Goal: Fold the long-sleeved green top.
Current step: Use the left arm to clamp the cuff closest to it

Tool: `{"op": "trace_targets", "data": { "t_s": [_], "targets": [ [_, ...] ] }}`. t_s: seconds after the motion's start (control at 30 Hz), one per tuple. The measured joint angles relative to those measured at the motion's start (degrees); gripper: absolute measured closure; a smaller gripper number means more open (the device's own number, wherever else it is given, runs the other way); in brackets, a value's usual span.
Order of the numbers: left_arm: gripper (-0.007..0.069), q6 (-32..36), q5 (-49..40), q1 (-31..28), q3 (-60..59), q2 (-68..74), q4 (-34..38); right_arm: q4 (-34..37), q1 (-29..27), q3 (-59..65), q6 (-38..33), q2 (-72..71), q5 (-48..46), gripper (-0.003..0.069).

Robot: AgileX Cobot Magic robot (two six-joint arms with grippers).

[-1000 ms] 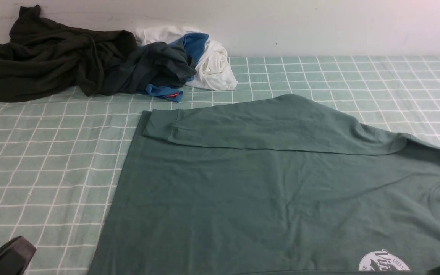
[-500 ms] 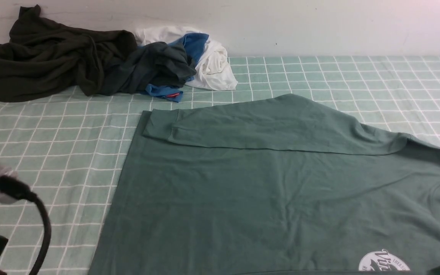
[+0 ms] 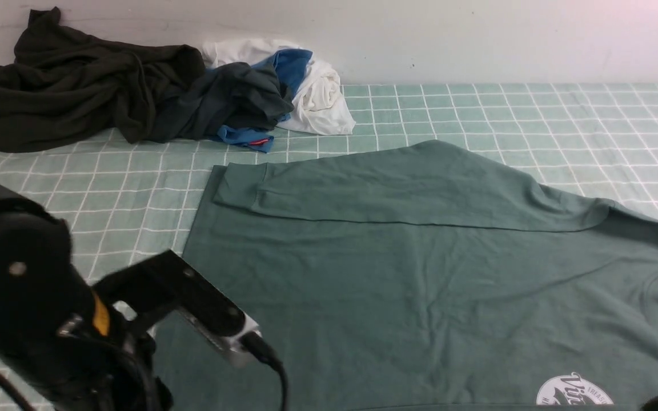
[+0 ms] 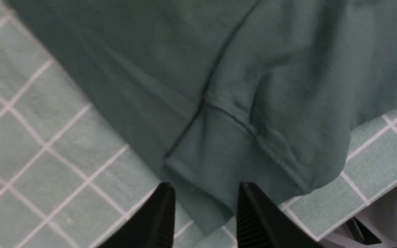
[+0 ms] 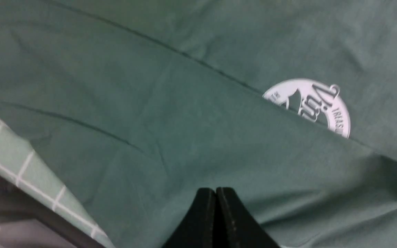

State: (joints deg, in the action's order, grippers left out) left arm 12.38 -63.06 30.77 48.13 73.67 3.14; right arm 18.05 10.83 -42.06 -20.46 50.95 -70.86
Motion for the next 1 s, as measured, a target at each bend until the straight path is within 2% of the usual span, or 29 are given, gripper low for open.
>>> {"op": "trace_targets", "data": {
  "t_s": [0.1, 0.2, 0.43, 0.63, 0.7, 0.73, 0.77, 0.8, 0.9, 1.0],
  "targets": [
    [0.0276, 0.0, 3.1, 0.3, -0.5, 5.1, 0.5, -2.4, 3.2, 0.0, 0.6, 2.0, 0.0, 0.0673],
    [0.0248, 0.0, 6.8, 0.3, -0.6, 10.4, 0.5, -3.2, 4.1, 0.0, 0.8, 2.3, -0.1, 0.0673],
    [0.0246, 0.8, 10.6, 0.4, -0.6, 19.0, 0.9, -3.4, 4.4, -0.1, 1.0, 2.3, 0.2, 0.0673],
    [0.0263, 4.8, 10.6, 0.4, -0.2, 22.8, 4.0, -3.4, 4.4, -0.1, 1.0, 2.3, 0.9, 0.0673],
    [0.0305, 5.7, 10.6, 0.4, -0.1, 22.9, 4.4, -3.4, 4.4, -0.1, 1.0, 2.3, 1.0, 0.0673],
    [0.0363, 6.1, 10.7, 0.4, -0.1, 22.9, 5.1, -3.5, 4.4, -0.1, 1.0, 2.3, 1.1, 0.0673],
    [0.0372, 6.2, 10.7, 0.4, -0.1, 22.9, 5.1, -3.5, 4.4, -0.1, 1.0, 2.3, 1.1, 0.0673],
    [0.0454, 6.5, 10.7, 0.4, -0.1, 22.9, 5.5, -3.5, 4.4, -0.1, 1.0, 2.3, 1.1, 0.0673],
    [0.0573, 7.3, 10.5, 0.4, 0.0, 22.9, 6.1, -3.5, 4.4, -0.1, 1.0, 2.3, 1.1, 0.0673],
    [0.0598, 7.5, 9.5, 0.4, 1.1, 22.6, 6.1, -3.5, 4.4, -0.1, 1.0, 2.3, 1.3, 0.0673]
  ]
}}
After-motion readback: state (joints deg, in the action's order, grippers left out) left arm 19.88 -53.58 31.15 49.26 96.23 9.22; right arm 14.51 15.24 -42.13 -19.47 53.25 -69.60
